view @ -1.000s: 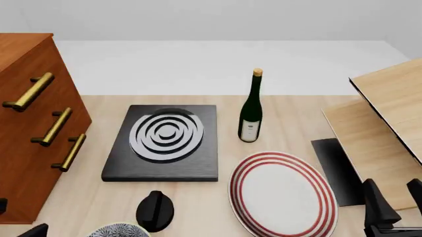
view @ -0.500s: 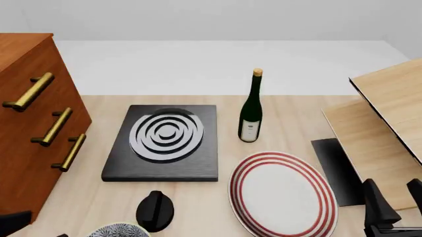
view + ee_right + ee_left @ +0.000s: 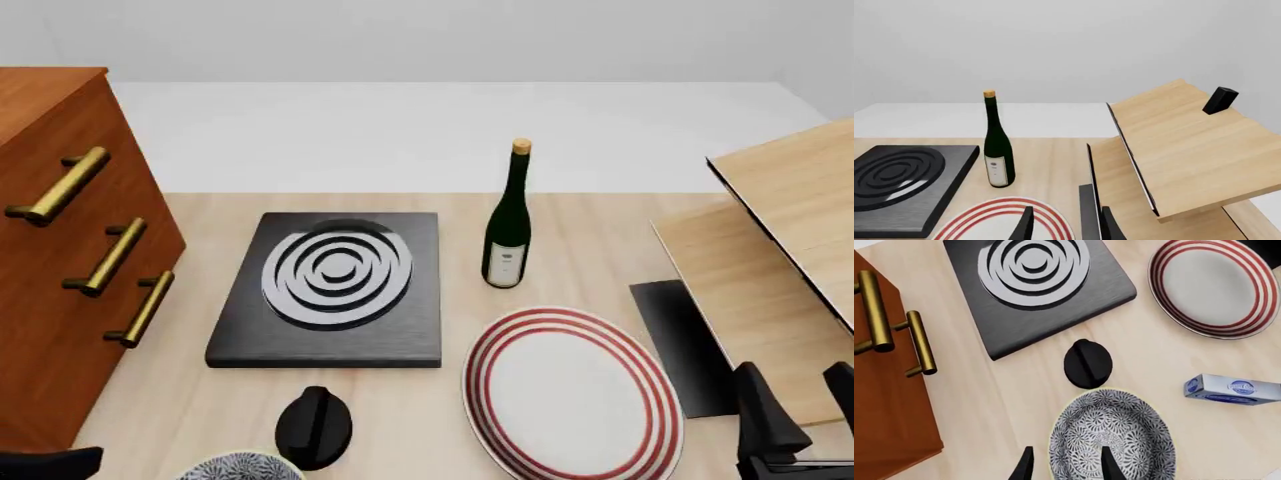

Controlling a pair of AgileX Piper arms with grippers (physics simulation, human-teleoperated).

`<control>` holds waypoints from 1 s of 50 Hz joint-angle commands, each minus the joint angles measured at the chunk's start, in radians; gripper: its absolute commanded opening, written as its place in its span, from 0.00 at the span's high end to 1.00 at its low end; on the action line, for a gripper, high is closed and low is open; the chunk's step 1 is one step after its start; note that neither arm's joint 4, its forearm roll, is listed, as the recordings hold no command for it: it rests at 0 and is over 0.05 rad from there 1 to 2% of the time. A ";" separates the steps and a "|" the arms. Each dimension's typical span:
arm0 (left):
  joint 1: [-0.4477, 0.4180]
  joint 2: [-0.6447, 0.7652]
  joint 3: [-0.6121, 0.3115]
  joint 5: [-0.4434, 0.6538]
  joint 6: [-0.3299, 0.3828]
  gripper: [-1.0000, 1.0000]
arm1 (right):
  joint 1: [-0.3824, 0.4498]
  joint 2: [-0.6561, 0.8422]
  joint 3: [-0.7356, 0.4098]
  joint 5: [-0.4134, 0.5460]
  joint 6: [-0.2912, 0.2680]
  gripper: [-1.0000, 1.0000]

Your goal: Pick up the akita bowl and put it on the plate.

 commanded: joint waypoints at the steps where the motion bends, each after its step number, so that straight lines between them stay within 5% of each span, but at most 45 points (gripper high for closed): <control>1: -0.006 -0.001 0.043 -0.018 -0.021 0.00 | 0.000 0.000 0.000 0.000 0.000 0.00; 50: 0.024 0.017 0.197 -0.117 -0.038 0.00 | 0.000 0.000 0.000 0.000 0.000 0.00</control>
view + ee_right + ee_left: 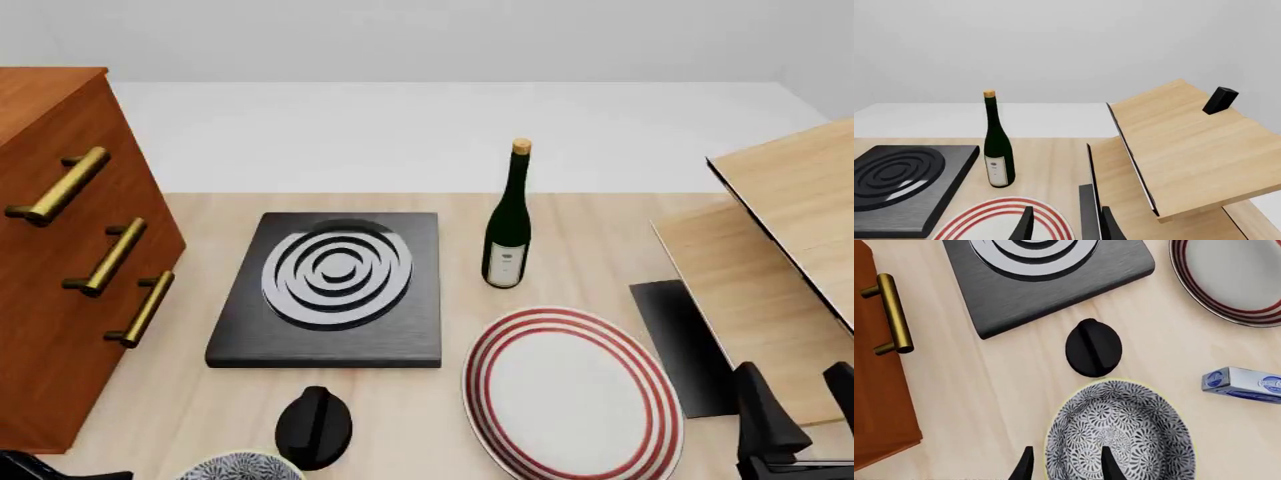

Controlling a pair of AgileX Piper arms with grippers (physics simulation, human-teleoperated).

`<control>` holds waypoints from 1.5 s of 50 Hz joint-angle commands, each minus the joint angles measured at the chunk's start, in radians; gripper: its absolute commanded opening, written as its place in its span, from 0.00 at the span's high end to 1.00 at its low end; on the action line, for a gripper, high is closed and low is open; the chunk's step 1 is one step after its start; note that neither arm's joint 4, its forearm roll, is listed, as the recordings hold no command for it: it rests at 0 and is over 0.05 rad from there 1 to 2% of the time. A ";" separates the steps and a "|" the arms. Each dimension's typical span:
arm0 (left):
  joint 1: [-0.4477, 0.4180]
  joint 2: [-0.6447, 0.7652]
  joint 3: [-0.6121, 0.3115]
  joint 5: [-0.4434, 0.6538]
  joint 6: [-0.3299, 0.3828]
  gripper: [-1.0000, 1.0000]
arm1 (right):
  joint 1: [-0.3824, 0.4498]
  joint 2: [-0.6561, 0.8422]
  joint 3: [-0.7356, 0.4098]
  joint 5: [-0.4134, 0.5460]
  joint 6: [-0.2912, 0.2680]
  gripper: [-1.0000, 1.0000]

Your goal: Pick up the akita bowl and put it on the plate.

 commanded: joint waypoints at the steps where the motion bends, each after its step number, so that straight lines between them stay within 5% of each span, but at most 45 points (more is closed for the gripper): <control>1: 0.015 -0.002 0.026 -0.009 0.001 0.00 | 0.000 0.000 0.000 0.000 0.000 0.00; 75: 0.061 0.164 0.239 -0.301 -0.036 0.00 | 0.000 0.000 0.000 0.000 0.000 0.00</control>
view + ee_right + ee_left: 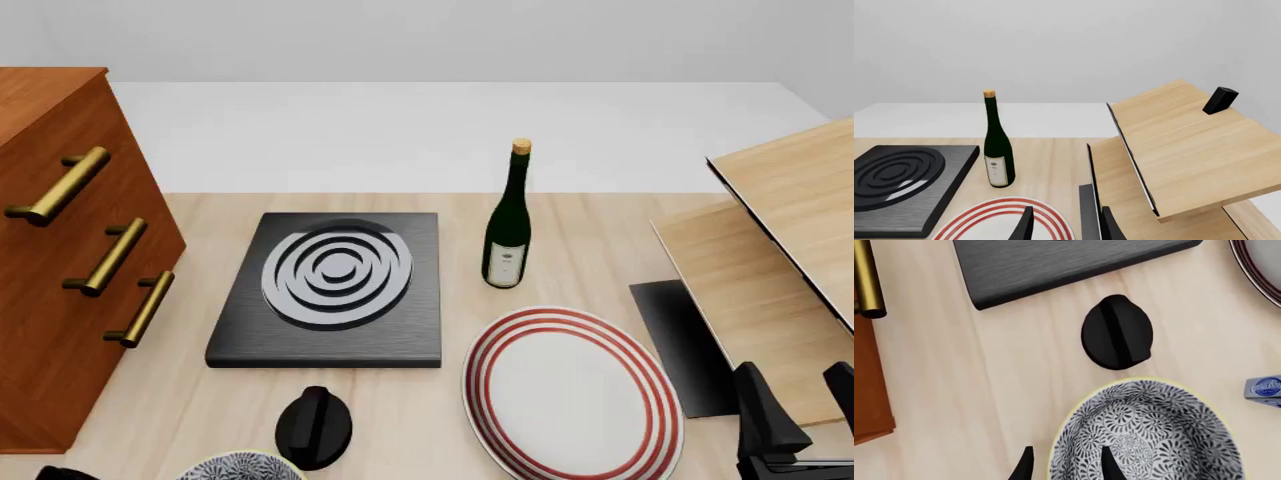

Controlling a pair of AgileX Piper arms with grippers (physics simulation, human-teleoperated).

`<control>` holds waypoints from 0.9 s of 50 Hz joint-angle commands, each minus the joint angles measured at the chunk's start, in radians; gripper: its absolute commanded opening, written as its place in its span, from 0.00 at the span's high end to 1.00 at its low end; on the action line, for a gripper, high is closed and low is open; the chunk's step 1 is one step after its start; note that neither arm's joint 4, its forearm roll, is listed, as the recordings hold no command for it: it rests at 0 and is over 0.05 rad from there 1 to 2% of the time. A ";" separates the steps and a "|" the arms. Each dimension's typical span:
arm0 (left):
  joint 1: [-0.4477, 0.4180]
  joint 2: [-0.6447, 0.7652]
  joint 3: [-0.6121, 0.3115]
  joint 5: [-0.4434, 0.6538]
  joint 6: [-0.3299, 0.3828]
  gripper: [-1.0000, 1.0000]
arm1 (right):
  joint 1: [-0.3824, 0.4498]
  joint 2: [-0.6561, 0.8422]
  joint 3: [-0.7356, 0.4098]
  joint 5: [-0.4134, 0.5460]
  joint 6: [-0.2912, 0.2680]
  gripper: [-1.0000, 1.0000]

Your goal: Pick up the akita bowl and put it on the plate.

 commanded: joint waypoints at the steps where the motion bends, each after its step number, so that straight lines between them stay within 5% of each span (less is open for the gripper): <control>1: 0.004 0.031 0.021 -0.037 0.001 0.00 | 0.000 0.000 0.000 0.000 0.000 0.00; 15: 0.026 0.065 0.028 -0.064 0.019 0.00 | 0.000 0.000 0.000 0.000 0.000 0.00; 16: 0.046 0.057 0.027 -0.066 0.052 1.00 | 0.000 0.000 0.000 0.000 0.000 0.00; 22: 0.048 0.061 0.027 -0.072 0.065 1.00 | 0.000 0.000 0.000 0.000 0.000 0.00; 26: 0.057 0.058 0.029 -0.061 0.165 1.00 | 0.000 0.000 0.000 0.000 0.000 0.00; 27: 0.034 0.041 0.028 -0.049 0.111 1.00 | 0.000 0.000 0.000 0.000 0.000 0.00; 34: 0.050 0.036 0.023 -0.038 0.169 1.00 | 0.000 0.000 0.000 0.000 0.000 0.00; 42: 0.061 -0.063 -0.057 0.093 0.197 1.00 | 0.000 0.000 0.000 0.000 0.000 0.00; 45: 0.098 -0.110 -0.108 0.157 0.273 1.00 | 0.000 0.000 0.000 0.000 0.000 0.00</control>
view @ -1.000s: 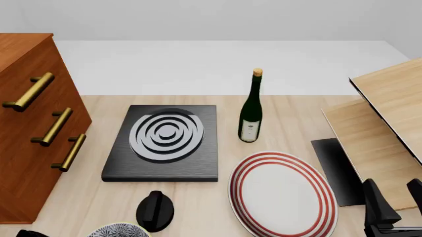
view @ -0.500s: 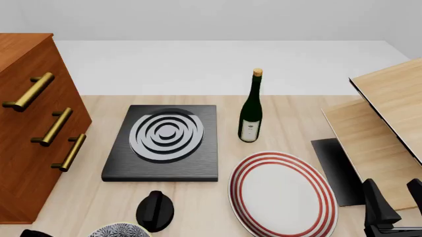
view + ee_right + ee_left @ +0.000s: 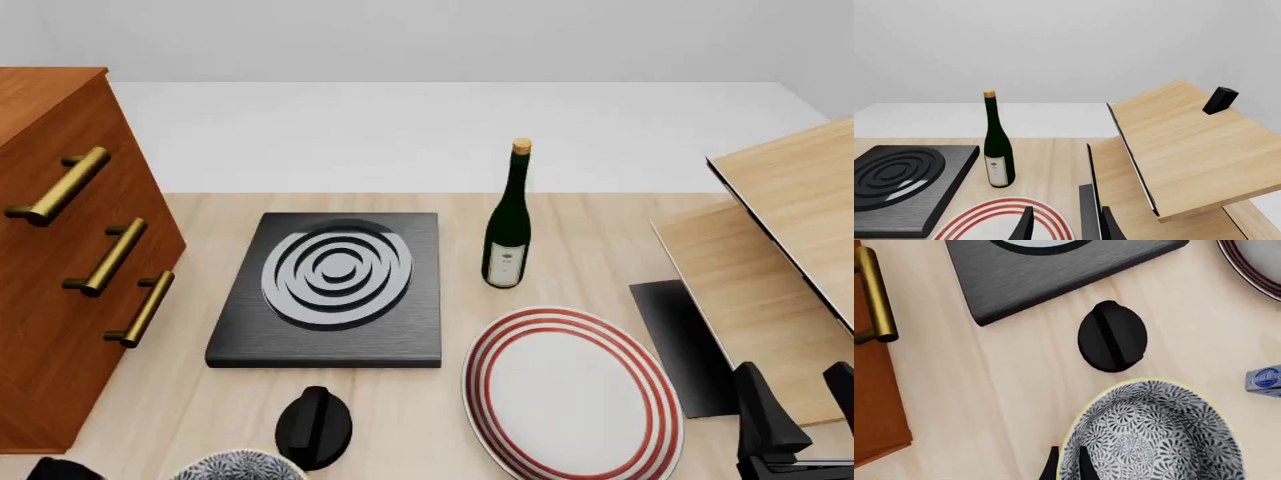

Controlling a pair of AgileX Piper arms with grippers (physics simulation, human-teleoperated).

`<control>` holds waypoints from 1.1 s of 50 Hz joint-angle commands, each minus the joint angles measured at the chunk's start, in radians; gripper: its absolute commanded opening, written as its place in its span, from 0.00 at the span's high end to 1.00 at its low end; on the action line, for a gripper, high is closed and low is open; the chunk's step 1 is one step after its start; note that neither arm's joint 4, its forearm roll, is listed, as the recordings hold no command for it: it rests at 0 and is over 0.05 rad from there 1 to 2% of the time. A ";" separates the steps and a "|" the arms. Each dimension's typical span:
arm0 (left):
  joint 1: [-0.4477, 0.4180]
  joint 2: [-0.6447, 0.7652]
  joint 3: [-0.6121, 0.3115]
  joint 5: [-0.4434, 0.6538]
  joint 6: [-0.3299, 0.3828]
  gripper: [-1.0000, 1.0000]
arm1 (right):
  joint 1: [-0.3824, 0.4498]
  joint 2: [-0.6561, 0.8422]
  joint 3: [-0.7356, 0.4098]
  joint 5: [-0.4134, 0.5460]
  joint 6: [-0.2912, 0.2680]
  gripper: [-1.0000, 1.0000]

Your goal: Pick up the akita bowl and put it on the plate.

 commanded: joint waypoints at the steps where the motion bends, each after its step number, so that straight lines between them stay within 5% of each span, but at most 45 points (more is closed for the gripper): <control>1: 0.053 -0.105 -0.087 0.148 0.121 1.00 | 0.000 0.000 0.000 0.000 0.000 0.00; 14: 0.054 -0.188 -0.221 0.273 0.141 1.00 | 0.000 0.000 0.000 0.000 0.000 0.00; 35: 0.128 -0.179 -0.512 0.222 0.131 1.00 | 0.000 0.000 0.000 0.000 0.000 0.00; 41: 0.126 -0.138 -0.570 0.146 0.109 1.00 | 0.000 0.000 0.000 0.000 0.000 0.00; 55: -0.015 0.135 -0.563 -0.252 -0.015 1.00 | 0.000 0.000 0.000 0.000 0.000 0.00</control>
